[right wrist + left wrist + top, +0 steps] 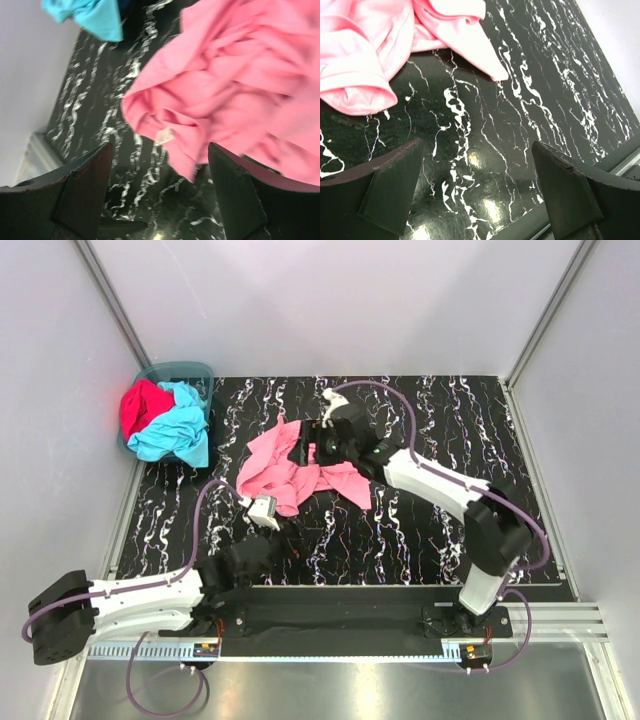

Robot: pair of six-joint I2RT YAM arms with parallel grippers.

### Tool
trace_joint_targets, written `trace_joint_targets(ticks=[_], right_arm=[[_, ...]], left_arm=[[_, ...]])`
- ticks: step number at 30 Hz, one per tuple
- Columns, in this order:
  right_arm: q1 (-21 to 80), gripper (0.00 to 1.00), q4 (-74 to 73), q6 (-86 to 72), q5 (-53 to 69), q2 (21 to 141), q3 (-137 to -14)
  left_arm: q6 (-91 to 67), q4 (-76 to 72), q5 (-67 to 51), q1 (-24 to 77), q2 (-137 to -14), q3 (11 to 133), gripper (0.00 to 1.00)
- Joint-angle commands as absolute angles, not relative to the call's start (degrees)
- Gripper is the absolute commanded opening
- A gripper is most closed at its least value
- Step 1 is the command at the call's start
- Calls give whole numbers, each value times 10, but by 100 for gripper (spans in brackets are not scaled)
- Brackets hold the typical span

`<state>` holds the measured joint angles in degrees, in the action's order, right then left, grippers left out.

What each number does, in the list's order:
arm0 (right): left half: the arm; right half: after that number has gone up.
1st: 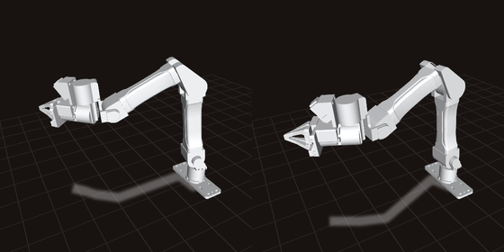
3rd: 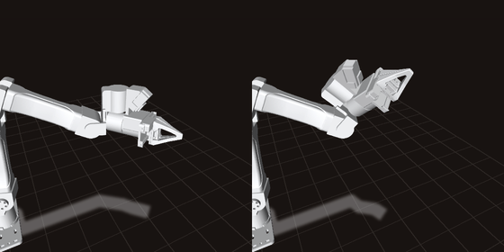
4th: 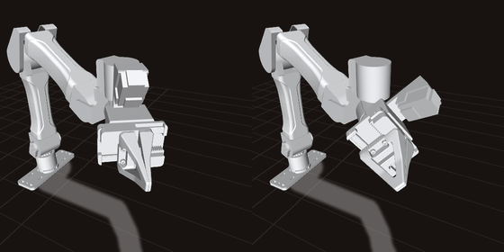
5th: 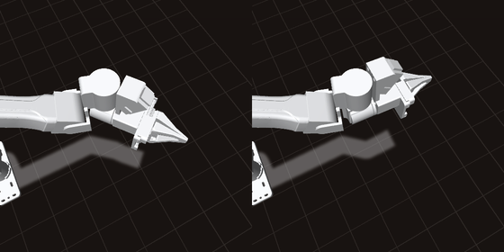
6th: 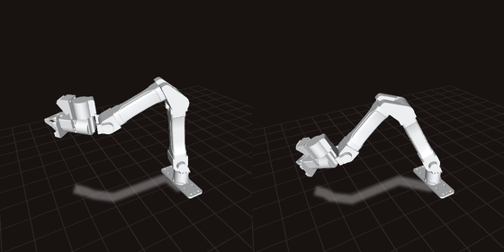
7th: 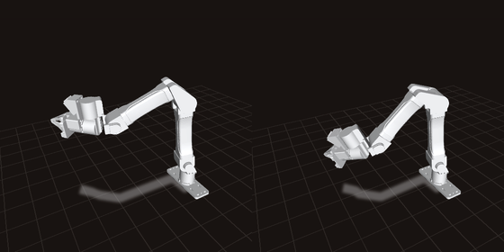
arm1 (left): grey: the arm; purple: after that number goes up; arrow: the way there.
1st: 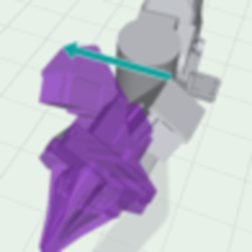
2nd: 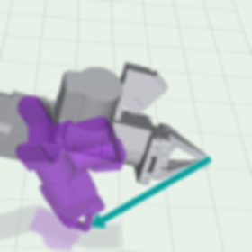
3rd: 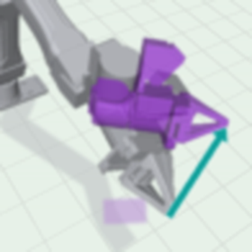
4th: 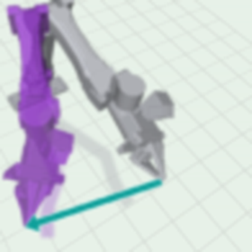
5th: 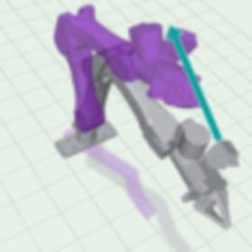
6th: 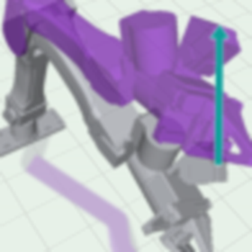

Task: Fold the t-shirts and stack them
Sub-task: Flatten the tshirt out

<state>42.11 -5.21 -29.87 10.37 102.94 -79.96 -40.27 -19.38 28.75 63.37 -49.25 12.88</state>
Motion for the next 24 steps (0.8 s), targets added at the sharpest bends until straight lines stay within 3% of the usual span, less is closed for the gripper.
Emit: trace_joint_targets(ticks=[1,8,17,24], right_arm=[[408,83,-52,-277,-28,975,-750],[381,82,-54,-281,-62,1026,-713],[367,78,-83,-276,-38,1128,-780],[366,77,-91,-274,-21,1143,-800]], left_arm=[[-409,-233,297,635,-497,120,95],[-410,-232,293,636,-493,116,95],[-411,-200,308,635,-453,107,95],[-410,-199,309,636,-453,107,95]])
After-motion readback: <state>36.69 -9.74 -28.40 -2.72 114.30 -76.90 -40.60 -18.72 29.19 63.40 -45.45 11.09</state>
